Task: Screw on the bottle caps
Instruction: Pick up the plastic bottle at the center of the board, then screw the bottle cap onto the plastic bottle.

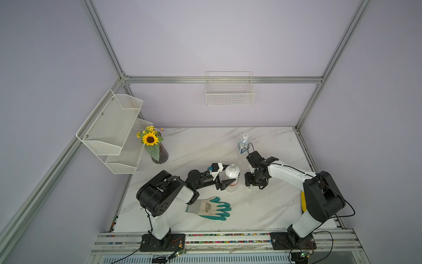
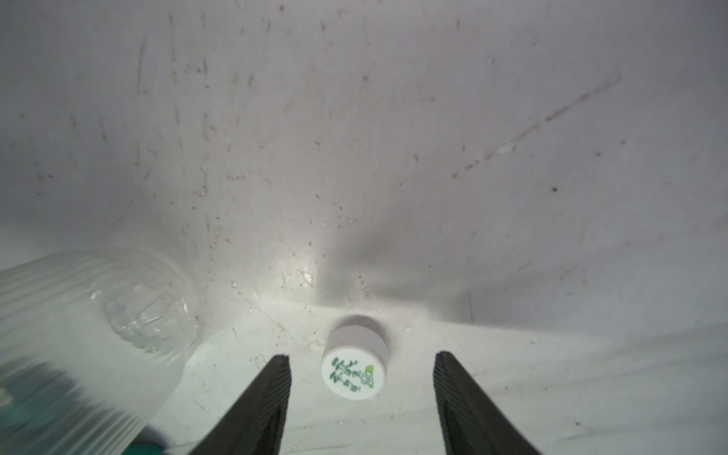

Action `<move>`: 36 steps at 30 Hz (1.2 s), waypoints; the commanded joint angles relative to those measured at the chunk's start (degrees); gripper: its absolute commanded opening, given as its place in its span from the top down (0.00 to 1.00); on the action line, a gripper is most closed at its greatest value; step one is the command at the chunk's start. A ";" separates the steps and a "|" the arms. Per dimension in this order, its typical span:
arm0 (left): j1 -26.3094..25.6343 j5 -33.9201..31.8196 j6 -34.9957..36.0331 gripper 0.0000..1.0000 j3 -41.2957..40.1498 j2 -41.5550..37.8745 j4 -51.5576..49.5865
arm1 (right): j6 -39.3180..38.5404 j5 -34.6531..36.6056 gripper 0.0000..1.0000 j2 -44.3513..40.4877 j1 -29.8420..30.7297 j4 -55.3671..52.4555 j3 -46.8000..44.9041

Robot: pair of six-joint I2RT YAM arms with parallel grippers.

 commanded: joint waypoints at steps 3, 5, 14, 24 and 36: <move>0.20 0.83 0.73 0.23 -0.14 -1.28 3.74 | 1.09 1.85 0.40 1.29 1.16 -4.04 2.96; 0.20 0.89 0.74 0.24 -0.01 -1.23 3.76 | 1.21 2.63 0.41 2.36 1.97 -4.80 3.62; 0.29 0.92 0.60 0.25 -0.02 -1.16 3.75 | 2.10 4.41 0.48 6.32 4.66 -5.85 5.72; 0.29 1.00 0.39 0.25 -0.03 -1.21 3.73 | 2.37 4.79 0.57 7.06 4.70 -5.22 5.95; 0.24 1.13 0.04 0.25 0.10 -1.24 3.74 | 2.53 4.98 0.64 6.66 4.68 -4.51 4.70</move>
